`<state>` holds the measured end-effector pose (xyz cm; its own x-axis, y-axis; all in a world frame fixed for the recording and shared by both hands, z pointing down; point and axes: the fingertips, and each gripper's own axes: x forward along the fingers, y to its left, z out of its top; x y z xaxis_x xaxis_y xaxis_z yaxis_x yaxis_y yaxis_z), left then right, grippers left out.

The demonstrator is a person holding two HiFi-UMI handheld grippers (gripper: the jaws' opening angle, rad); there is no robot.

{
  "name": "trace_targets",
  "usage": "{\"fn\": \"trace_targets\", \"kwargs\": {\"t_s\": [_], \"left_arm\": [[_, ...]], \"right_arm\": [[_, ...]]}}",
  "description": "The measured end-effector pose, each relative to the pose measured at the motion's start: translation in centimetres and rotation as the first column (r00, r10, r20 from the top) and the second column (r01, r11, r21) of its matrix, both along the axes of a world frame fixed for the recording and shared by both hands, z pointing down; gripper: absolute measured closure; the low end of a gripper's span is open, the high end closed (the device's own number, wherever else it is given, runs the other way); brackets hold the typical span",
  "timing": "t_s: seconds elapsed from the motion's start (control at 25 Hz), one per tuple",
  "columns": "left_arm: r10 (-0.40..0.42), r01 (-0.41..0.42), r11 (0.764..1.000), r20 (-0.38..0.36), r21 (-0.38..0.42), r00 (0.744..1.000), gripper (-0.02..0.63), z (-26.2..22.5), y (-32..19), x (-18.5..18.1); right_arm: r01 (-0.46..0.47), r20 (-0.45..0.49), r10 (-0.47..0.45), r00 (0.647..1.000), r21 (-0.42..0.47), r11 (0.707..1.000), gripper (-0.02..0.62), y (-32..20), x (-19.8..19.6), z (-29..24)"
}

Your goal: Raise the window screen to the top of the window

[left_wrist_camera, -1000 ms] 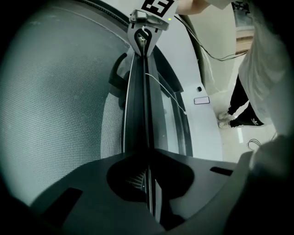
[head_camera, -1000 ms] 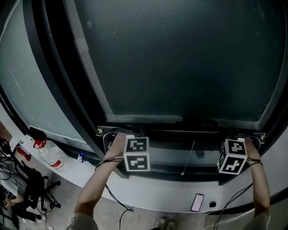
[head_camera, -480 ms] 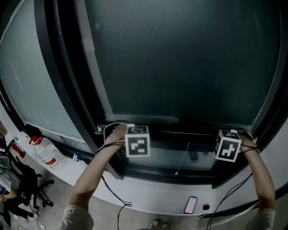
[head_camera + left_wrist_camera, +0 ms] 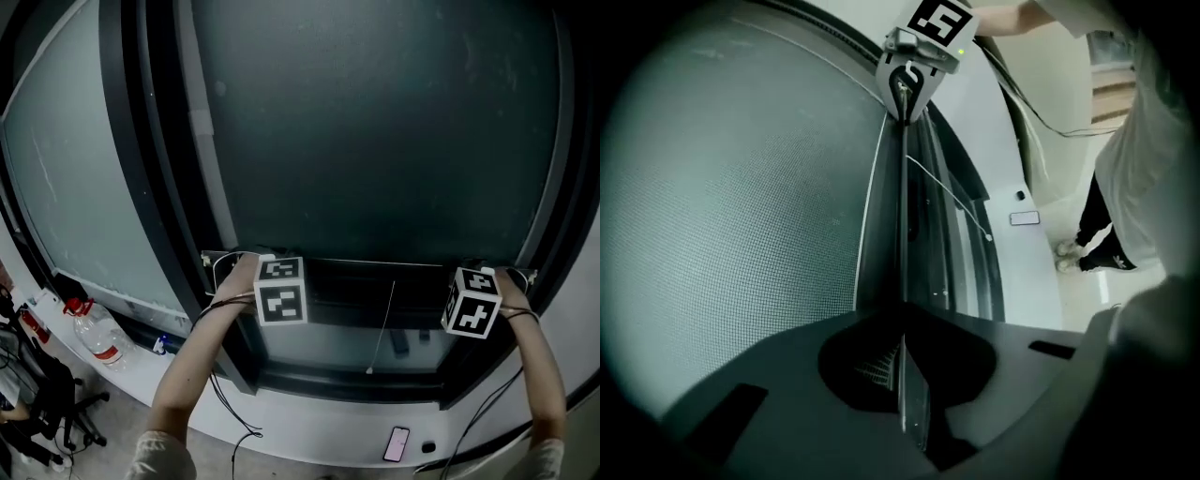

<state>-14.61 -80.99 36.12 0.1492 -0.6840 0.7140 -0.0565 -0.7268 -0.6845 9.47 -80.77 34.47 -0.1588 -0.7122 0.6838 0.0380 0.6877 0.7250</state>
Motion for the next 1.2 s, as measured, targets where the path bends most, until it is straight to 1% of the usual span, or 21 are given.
{"fn": "trace_targets", "kwargs": {"t_s": [0.12,0.2,0.24,0.32,0.36,0.4,0.52,0.56,0.68,0.72,0.8,0.84,0.92,0.96,1.0,1.04,1.12,1.2], "left_arm": [[0.003,0.001,0.992,-0.028,0.124,1.000,0.591,-4.4,-0.4,0.0],[0.003,0.006,0.975,-0.037,0.223,0.999,0.591,-8.5,-0.8,-0.1],[-0.001,0.011,0.961,-0.037,0.278,0.999,0.589,-10.7,-1.0,-0.1],[-0.016,0.026,0.922,-0.028,0.385,0.999,0.589,-15.2,-1.3,-0.1],[-0.023,0.030,0.904,-0.021,0.426,0.999,0.589,-17.4,-1.5,-0.2],[-0.028,0.032,0.891,-0.015,0.454,0.999,0.591,-19.4,-1.7,-0.2],[-0.020,0.018,0.863,-0.002,0.504,1.000,0.591,-24.5,-1.8,-0.1],[-0.011,0.012,0.847,-0.005,0.532,1.000,0.591,-26.2,-1.7,-0.1],[0.016,0.005,0.779,-0.027,0.627,0.999,0.591,-30.9,-1.5,-0.3],[0.019,0.006,0.764,-0.032,0.645,0.999,0.589,-32.3,-1.5,-0.4],[0.012,0.013,0.744,-0.032,0.668,0.999,0.591,-34.8,-1.5,-0.4],[-0.001,0.020,0.725,-0.029,0.688,1.000,0.591,-36.1,-1.6,-0.4],[-0.041,0.040,0.668,-0.016,0.743,0.999,0.591,-38.6,-1.7,-0.6],[-0.062,0.047,0.644,-0.010,0.763,0.998,0.591,-39.8,-1.8,-0.7],[-0.077,0.053,0.630,-0.005,0.775,0.997,0.591,-40.8,-1.8,-0.7],[-0.085,0.057,0.627,-0.005,0.777,0.996,0.591,-41.6,-1.9,-0.6],[-0.094,0.069,0.626,-0.012,0.777,0.996,0.591,-43.4,-2.0,-0.8],[-0.100,0.079,0.610,-0.022,0.788,0.995,0.591,-45.6,-1.9,-0.8]], "right_arm": [[0.005,0.006,-0.006,1.000,0.131,0.991,0.577,-0.2,0.1,-4.3],[0.002,0.014,-0.005,1.000,0.223,0.975,0.577,-0.5,0.1,-8.1],[0.000,0.015,-0.004,1.000,0.274,0.962,0.577,-0.7,0.1,-10.2],[0.000,0.012,-0.005,1.000,0.382,0.924,0.577,-1.1,0.0,-14.7],[0.000,0.011,-0.005,1.000,0.427,0.904,0.577,-1.2,0.0,-16.9],[-0.003,0.011,-0.003,1.000,0.459,0.888,0.577,-1.4,0.0,-18.8],[-0.013,0.007,0.011,1.000,0.527,0.850,0.577,-1.5,0.1,-24.0],[-0.014,0.003,0.015,1.000,0.555,0.832,0.577,-1.4,0.0,-25.5],[-0.020,0.000,0.026,1.000,0.634,0.773,0.577,-1.4,-0.1,-30.1],[-0.026,0.002,0.033,0.999,0.647,0.762,0.577,-1.3,-0.2,-31.4],[-0.036,0.001,0.048,0.999,0.662,0.748,0.577,-1.2,-0.2,-33.9],[-0.037,-0.005,0.054,0.999,0.677,0.735,0.577,-1.2,-0.3,-35.2],[-0.038,-0.006,0.061,0.998,0.712,0.701,0.577,-1.3,-0.6,-37.9],[-0.044,0.003,0.062,0.998,0.725,0.688,0.577,-1.3,-0.7,-39.0],[-0.052,0.013,0.061,0.998,0.734,0.677,0.577,-1.3,-0.7,-40.0],[-0.056,0.022,0.060,0.998,0.744,0.665,0.577,-1.3,-0.7,-40.8],[-0.052,0.027,0.049,0.998,0.778,0.626,0.577,-1.4,-0.8,-42.5],[-0.049,0.033,0.038,0.999,0.808,0.587,0.577,-1.3,-0.8,-44.6]]}}
